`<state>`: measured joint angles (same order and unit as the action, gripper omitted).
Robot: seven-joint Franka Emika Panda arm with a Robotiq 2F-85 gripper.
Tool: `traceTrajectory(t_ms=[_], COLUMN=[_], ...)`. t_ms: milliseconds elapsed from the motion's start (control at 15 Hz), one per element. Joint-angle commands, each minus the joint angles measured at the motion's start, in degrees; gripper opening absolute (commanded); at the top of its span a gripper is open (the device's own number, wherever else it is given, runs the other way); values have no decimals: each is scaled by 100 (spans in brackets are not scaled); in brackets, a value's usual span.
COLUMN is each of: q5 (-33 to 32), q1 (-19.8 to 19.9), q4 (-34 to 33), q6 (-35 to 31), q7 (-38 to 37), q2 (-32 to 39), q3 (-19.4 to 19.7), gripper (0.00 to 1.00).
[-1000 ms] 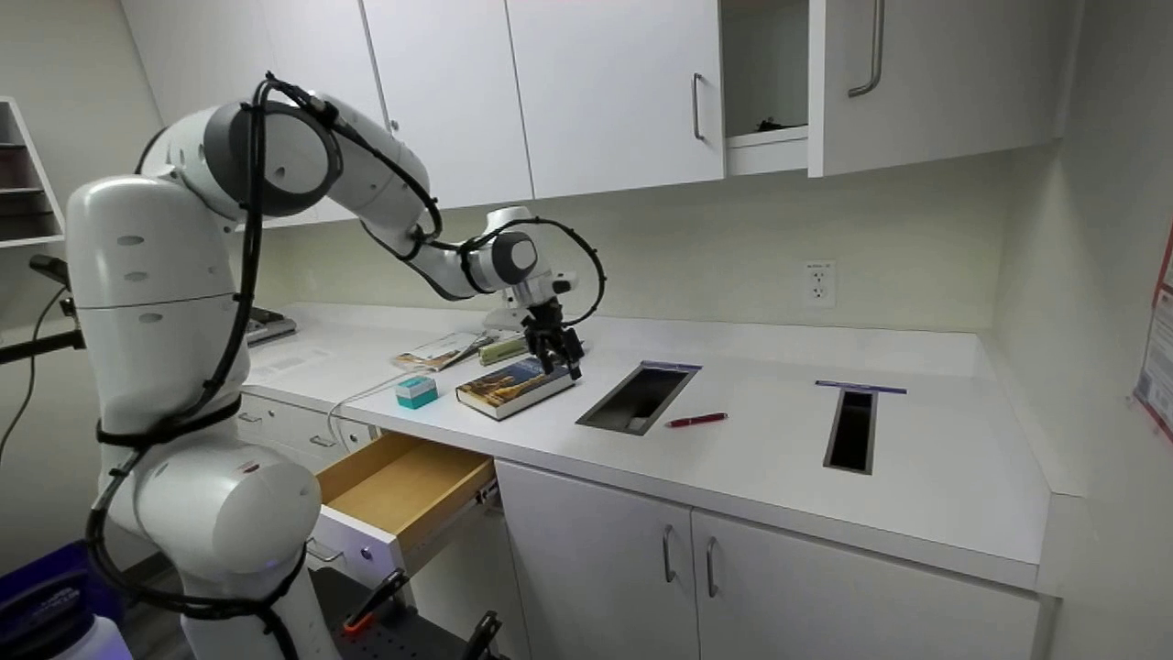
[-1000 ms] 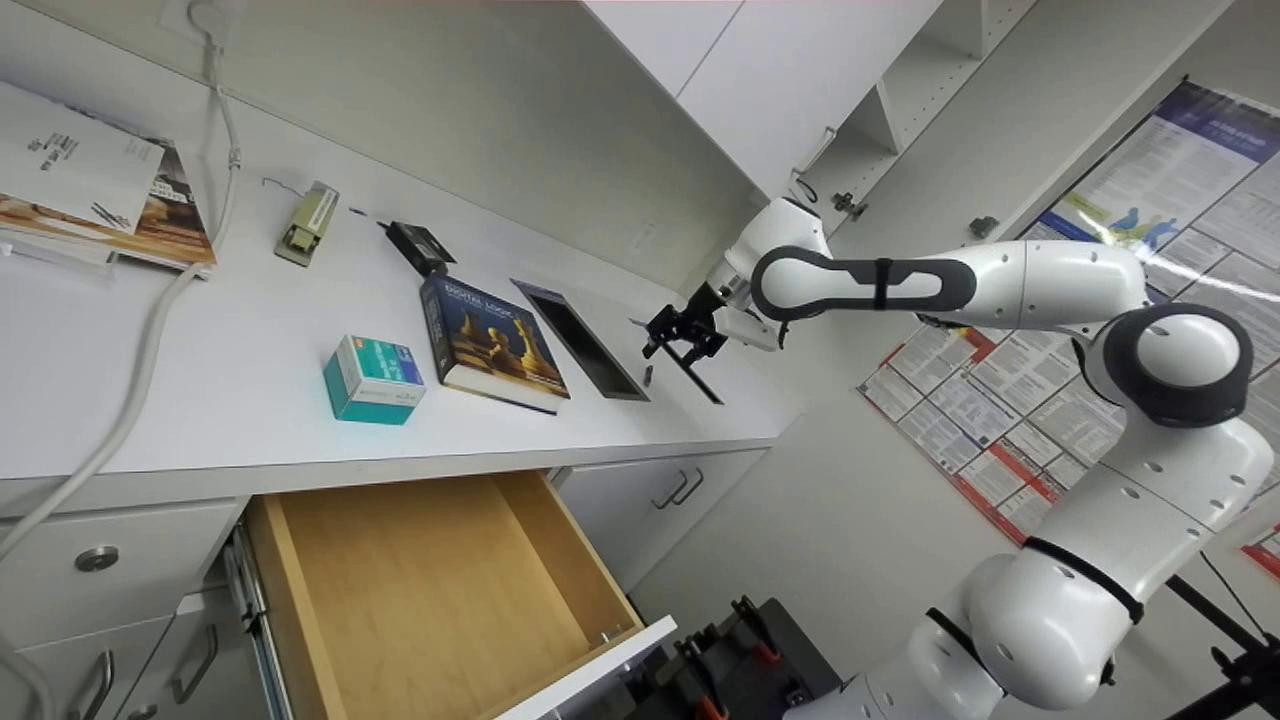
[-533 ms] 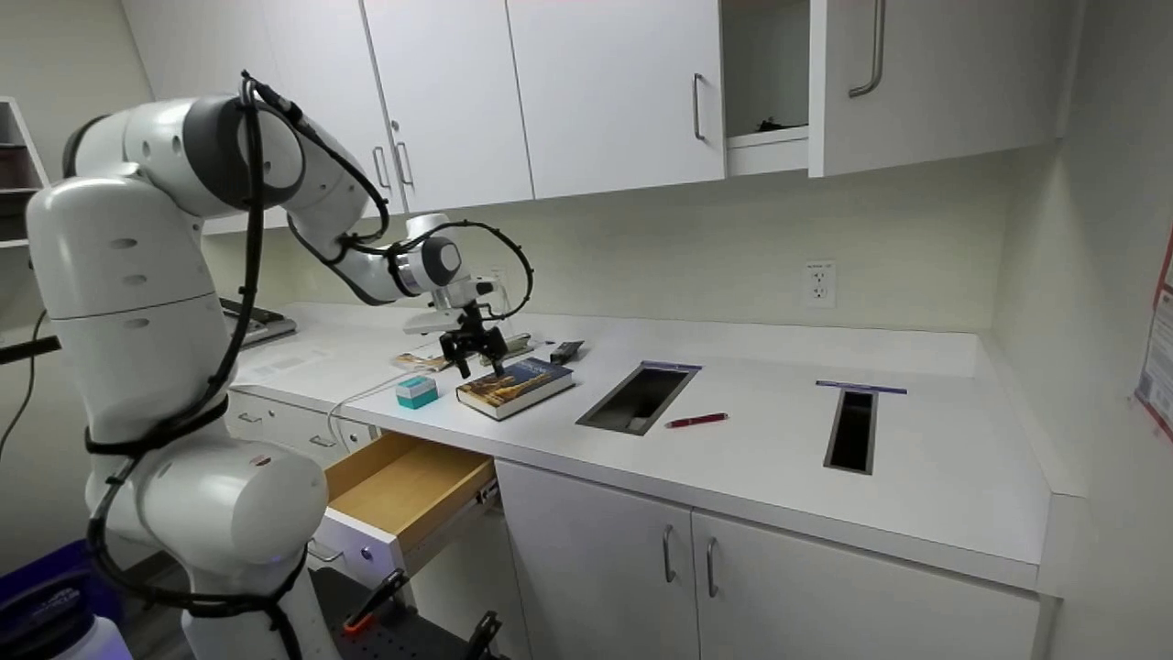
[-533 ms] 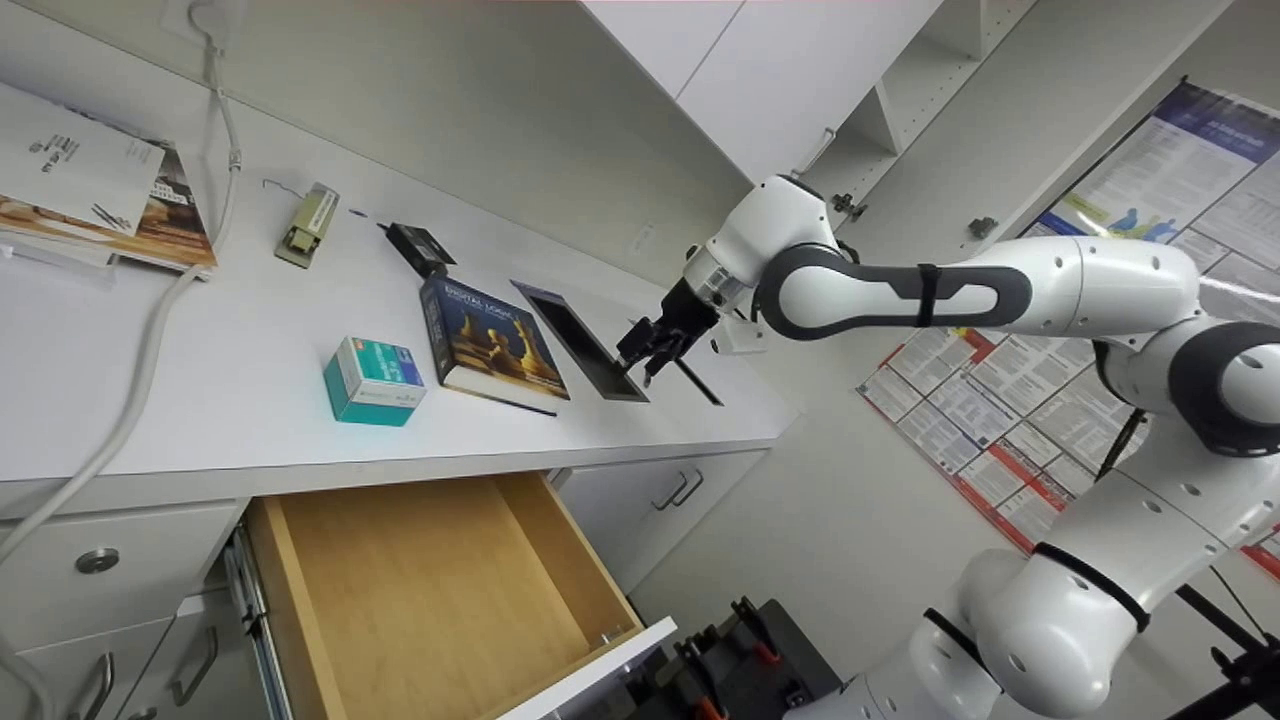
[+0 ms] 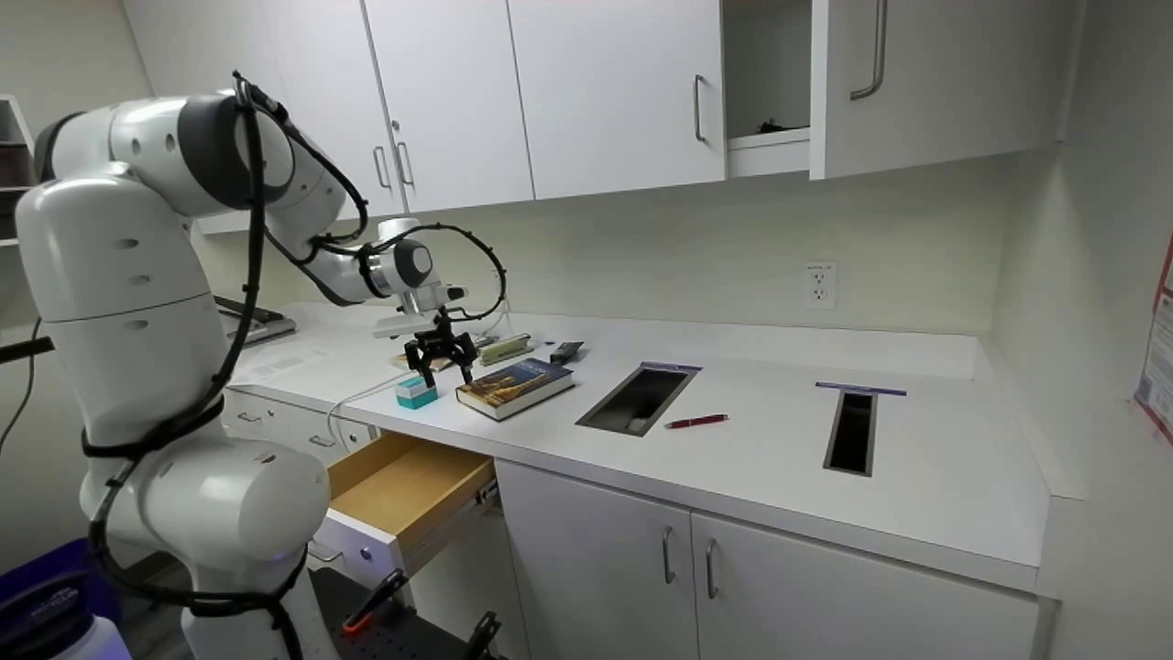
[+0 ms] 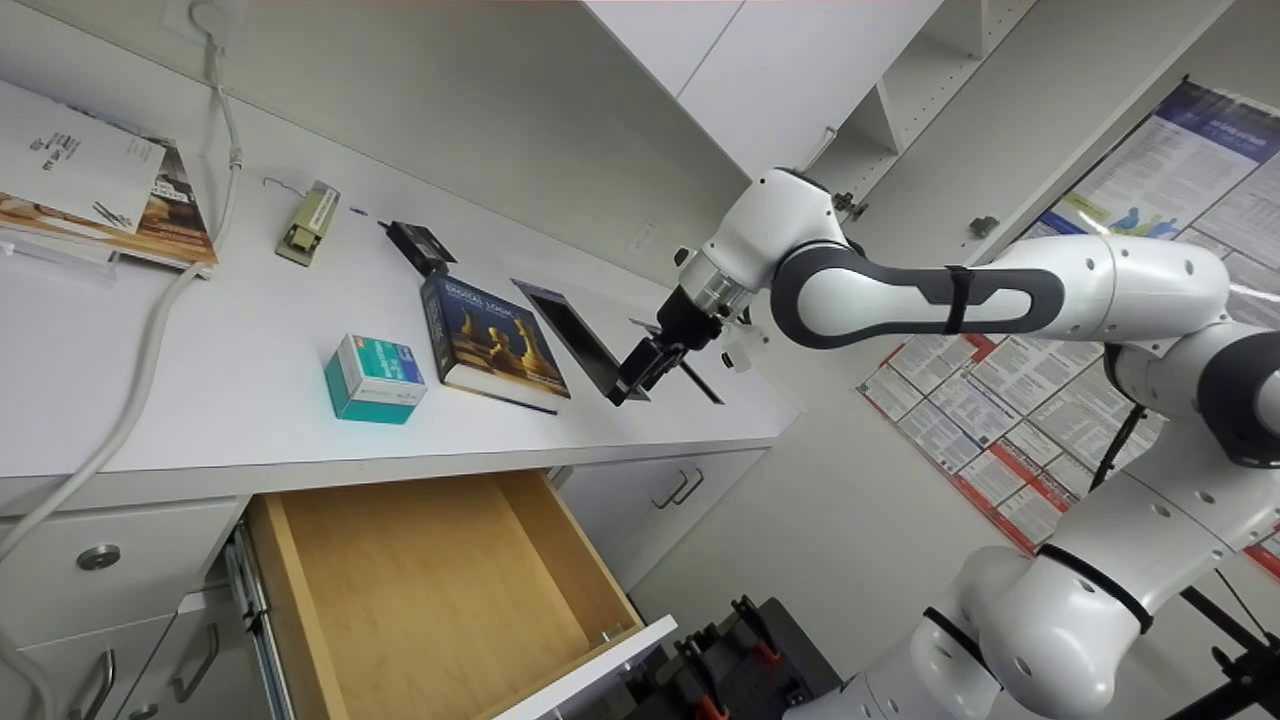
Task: Open the drawer, take the pen out and put it on the table, the close the drawer
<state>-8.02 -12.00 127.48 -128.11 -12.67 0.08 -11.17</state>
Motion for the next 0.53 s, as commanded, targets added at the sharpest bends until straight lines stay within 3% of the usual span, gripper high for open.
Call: traceTrajectory(t_ms=[0, 200, 467], q5=[4, 93, 442], q1=[20, -17, -494], q4=[-12, 1, 91], q6=[16, -56, -133], q7=[3, 126, 801], q2=[3, 27, 106], q3=[-14, -53, -577], gripper=[100, 100, 100])
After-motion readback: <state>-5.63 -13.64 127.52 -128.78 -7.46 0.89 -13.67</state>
